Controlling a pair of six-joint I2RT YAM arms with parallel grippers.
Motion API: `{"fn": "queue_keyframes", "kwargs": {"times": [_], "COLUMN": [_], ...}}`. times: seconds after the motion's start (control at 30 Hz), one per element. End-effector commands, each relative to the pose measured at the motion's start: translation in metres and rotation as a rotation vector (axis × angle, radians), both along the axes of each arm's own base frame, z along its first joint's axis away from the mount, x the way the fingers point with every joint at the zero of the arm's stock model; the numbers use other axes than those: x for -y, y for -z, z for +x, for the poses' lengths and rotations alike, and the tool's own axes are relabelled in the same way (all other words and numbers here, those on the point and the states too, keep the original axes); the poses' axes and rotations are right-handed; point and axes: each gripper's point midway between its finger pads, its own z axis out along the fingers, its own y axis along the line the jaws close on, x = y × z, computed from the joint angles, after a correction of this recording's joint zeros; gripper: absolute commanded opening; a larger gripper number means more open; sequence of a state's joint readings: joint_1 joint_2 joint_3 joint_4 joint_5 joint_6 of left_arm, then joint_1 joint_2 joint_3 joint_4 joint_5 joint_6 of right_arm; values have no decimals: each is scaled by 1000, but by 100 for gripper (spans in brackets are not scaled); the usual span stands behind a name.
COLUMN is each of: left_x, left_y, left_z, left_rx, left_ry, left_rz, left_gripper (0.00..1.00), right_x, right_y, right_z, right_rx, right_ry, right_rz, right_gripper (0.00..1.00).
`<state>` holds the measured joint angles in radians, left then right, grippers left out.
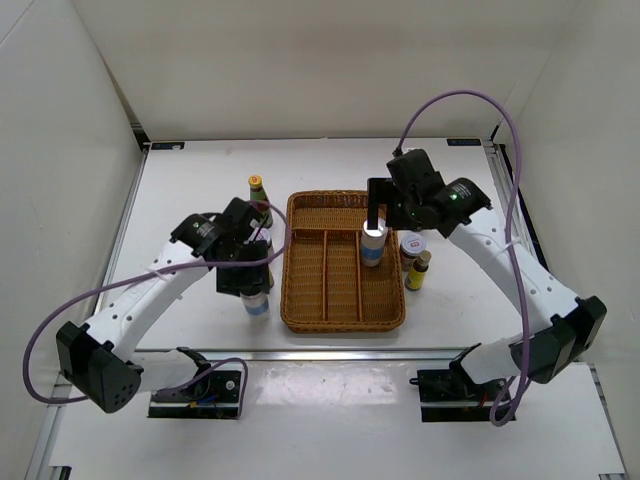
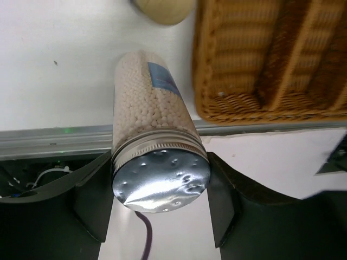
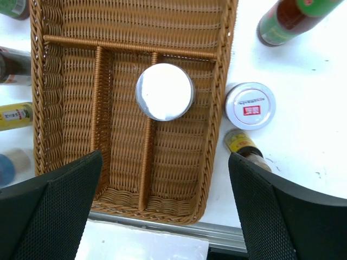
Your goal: Organize the condiment bottles
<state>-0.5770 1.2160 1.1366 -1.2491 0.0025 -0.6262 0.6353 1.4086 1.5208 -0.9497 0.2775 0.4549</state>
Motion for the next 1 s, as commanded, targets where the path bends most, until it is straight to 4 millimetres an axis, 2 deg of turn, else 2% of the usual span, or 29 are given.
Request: {"fn": "queue_keyframes", "kwargs": {"times": [0.0, 0.03, 0.07, 0.1, 0.13, 0.17, 0.2, 0.27, 0.3, 0.33, 0.4, 0.43, 0.47, 0.53, 0.57, 0.6, 0.63, 0.67, 0.7, 0.73, 0.77, 0.83, 0.87, 0.93, 0.97], "left_x": [8, 9, 11, 15, 20, 29, 35, 60, 72, 87, 117, 132, 155, 181, 195, 210, 220, 235, 245, 251, 263, 276, 282, 288, 291], "left_y": [-49, -57, -76, -81, -89, -107, -112, -114, -127, -122, -131, -125, -131, -131, -121, -123, -121, -109, -116, -116, -106, -108, -96, -90, -76], "left_z": [17, 18, 19, 21, 21, 26, 25, 24, 26, 31, 29, 33, 35, 35, 39, 42, 41, 37, 40, 40, 40, 41, 44, 47, 49], "left_rx": [114, 133, 158, 158, 171, 212, 208, 189, 219, 206, 249, 250, 298, 321, 313, 344, 342, 330, 367, 376, 365, 393, 374, 368, 348], "left_ry": [24, 33, 40, 49, 78, 99, 116, 183, 215, 242, 334, 365, 408, 482, 506, 537, 562, 601, 623, 639, 652, 685, 687, 688, 699], "left_rz": [-20, -8, -15, -16, -22, -59, -70, -91, -112, -106, -139, -138, -182, -236, -235, -255, -262, -253, -258, -252, -247, -241, -224, -218, -195], "left_gripper": [24, 22, 20, 18, 18, 18, 14, 11, 11, 11, 11, 11, 11, 11, 11, 11, 11, 11, 11, 11, 11, 11, 11, 11, 11], "right_x": [16, 18, 21, 26, 29, 37, 43, 57, 58, 68, 77, 85, 89, 103, 107, 113, 115, 118, 124, 126, 123, 130, 131, 133, 136], "right_y": [-21, -20, -24, -26, -26, -34, -35, -34, -33, -38, -37, -40, -43, -49, -49, -49, -52, -53, -56, -56, -52, -51, -49, -44, -40], "right_z": [-4, -5, -5, -8, -6, -3, -4, -1, 0, 1, 2, 3, 2, 0, 1, -1, -2, -2, -3, -6, -7, -9, -11, -12, -12], "right_rx": [61, 53, 63, 71, 72, 104, 106, 100, 92, 99, 92, 100, 108, 122, 121, 122, 130, 130, 141, 141, 129, 128, 123, 106, 96], "right_ry": [22, 22, 31, 28, 31, 52, 55, 74, 77, 92, 110, 138, 146, 180, 194, 210, 215, 224, 243, 245, 234, 248, 248, 253, 263], "right_rz": [-13, -18, -11, -24, -30, -43, -50, -78, -66, -73, -86, -82, -70, -71, -72, -62, -50, -51, -46, -38, -32, -32, -33, -25, -29], "right_gripper": [100, 100, 100, 100, 100, 100, 100, 100, 100, 100, 100, 100, 100, 100, 100, 100, 100, 100, 100, 100, 100, 100, 100, 100, 100]}}
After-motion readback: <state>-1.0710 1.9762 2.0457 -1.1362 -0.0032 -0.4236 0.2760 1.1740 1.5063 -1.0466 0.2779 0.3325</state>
